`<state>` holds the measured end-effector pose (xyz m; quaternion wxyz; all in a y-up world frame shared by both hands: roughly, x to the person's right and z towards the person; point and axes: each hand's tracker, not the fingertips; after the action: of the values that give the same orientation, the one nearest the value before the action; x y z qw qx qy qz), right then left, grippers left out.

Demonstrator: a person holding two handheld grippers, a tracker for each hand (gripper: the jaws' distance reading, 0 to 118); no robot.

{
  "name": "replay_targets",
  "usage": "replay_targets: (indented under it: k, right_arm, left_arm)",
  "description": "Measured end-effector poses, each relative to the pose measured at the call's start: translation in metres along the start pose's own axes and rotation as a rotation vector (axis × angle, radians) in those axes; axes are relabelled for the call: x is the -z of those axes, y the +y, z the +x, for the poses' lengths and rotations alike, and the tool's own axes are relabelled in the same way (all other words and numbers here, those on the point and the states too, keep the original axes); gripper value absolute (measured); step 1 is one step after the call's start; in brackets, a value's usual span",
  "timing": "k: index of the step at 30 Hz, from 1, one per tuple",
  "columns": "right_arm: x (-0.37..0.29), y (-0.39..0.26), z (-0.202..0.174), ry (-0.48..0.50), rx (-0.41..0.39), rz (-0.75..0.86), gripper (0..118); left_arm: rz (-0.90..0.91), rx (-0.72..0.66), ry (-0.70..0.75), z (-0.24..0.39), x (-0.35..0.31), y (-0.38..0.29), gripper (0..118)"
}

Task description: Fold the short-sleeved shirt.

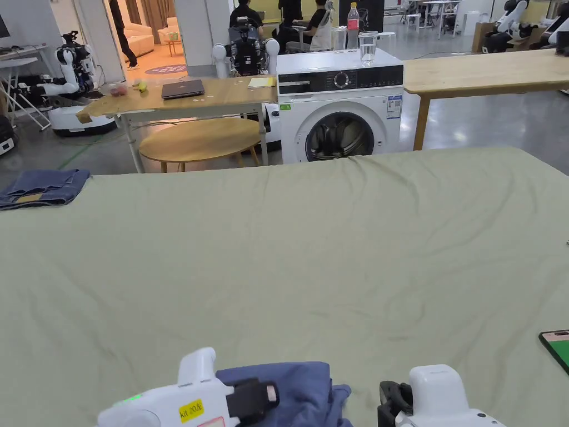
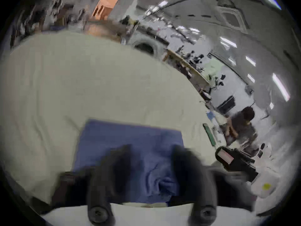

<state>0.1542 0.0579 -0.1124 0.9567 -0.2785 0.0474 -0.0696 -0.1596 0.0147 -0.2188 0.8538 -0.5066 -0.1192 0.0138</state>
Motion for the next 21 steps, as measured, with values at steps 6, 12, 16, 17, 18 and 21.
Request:
replay_targets:
  k: [6, 12, 16, 17, 18, 21]
  right_arm:
    - [-0.001, -0.006, 0.004, -0.004, -0.007, -0.025, 0]
    - [0.005, -0.008, 0.003, 0.006, -0.003, -0.056, 0]
    - [0.024, -0.002, -0.018, 0.139, 0.047, -0.064, 0]
    - [0.031, -0.002, -0.022, 0.185, 0.073, -0.068, 0]
    - [0.038, -0.003, -0.025, 0.234, 0.106, -0.080, 0]
    - [0.063, -0.013, -0.022, 0.385, 0.243, -0.122, 0]
  left_arm:
    - [-0.131, 0.025, -0.121, 0.056, 0.046, -0.038, 0]
    - [-0.091, -0.023, -0.152, 0.045, 0.040, -0.037, 0]
    - [0.218, -0.209, -0.634, 0.035, 0.000, -0.023, 0]
    - [0.253, -0.229, -0.626, 0.021, -0.008, -0.023, 0]
    - [0.282, -0.248, -0.614, 0.009, -0.016, -0.023, 0]
    - [0.338, -0.326, -0.562, -0.040, -0.027, -0.027, 48]
